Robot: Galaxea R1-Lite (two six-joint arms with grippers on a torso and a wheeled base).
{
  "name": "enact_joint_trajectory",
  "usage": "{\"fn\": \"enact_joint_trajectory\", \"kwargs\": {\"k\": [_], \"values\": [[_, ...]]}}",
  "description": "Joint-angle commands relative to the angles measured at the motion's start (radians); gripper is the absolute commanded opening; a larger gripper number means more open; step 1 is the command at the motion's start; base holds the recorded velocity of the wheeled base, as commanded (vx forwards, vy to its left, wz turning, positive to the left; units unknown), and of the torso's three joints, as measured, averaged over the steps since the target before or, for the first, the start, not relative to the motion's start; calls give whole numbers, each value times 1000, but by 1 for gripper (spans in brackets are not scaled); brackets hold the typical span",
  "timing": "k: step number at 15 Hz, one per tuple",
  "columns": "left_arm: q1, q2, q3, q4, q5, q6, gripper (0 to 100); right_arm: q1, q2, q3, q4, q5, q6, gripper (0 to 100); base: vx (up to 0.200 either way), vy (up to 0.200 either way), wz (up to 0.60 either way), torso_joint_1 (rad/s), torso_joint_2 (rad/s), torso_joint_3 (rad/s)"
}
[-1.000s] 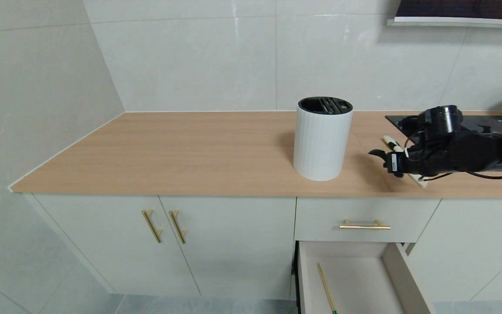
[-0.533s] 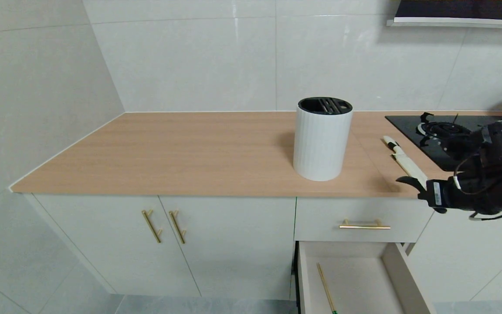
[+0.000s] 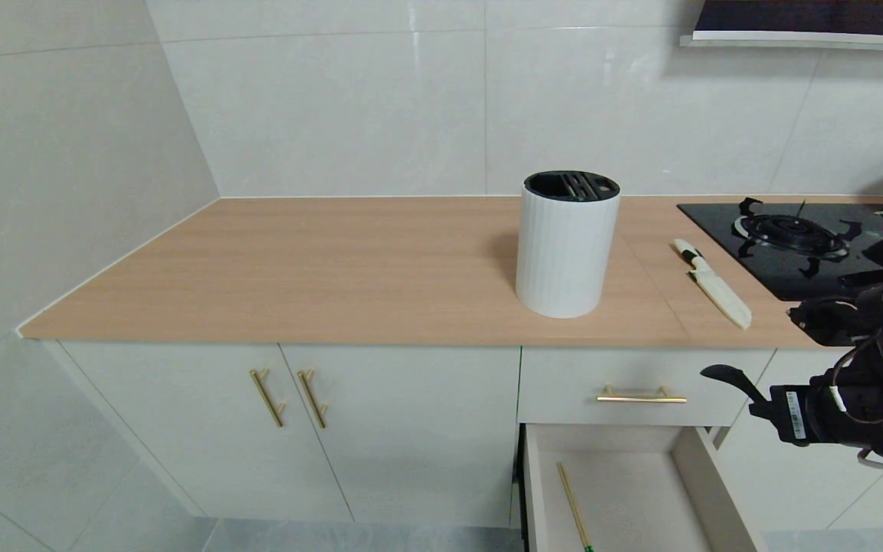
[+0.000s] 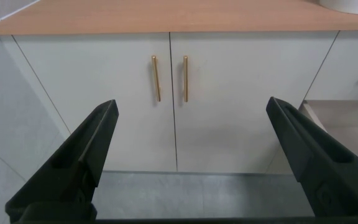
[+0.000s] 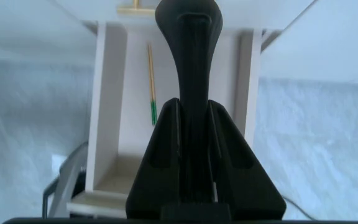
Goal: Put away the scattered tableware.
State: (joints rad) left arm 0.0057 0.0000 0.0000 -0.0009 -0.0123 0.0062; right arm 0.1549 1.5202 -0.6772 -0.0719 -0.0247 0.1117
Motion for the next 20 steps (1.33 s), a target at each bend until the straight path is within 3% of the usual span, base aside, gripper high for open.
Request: {"fn": "enact_joint_trajectory", "kwargs": {"k": [1, 6, 12, 17, 20], "values": [[0, 0, 0, 1, 0, 0, 100, 18, 12, 15, 1, 0, -1, 0, 0, 0, 0, -100, 212, 129], [0, 0, 0, 1, 0, 0, 100, 69, 41, 31, 1, -1, -1, 0, 0, 0, 0, -181, 443, 254], [0, 0, 0, 1, 0, 0, 100, 71, 95, 41, 0, -4, -3, 0, 0, 0, 0, -190, 488, 290], [0, 0, 0, 1, 0, 0, 100, 71, 218, 61, -83, -9, -1, 0, 0, 0, 0, -160, 467, 305], [0, 0, 0, 1, 0, 0, 100, 68, 333, 88, -204, -63, 0, 0, 0, 0, 0, -132, 455, 318]]}}
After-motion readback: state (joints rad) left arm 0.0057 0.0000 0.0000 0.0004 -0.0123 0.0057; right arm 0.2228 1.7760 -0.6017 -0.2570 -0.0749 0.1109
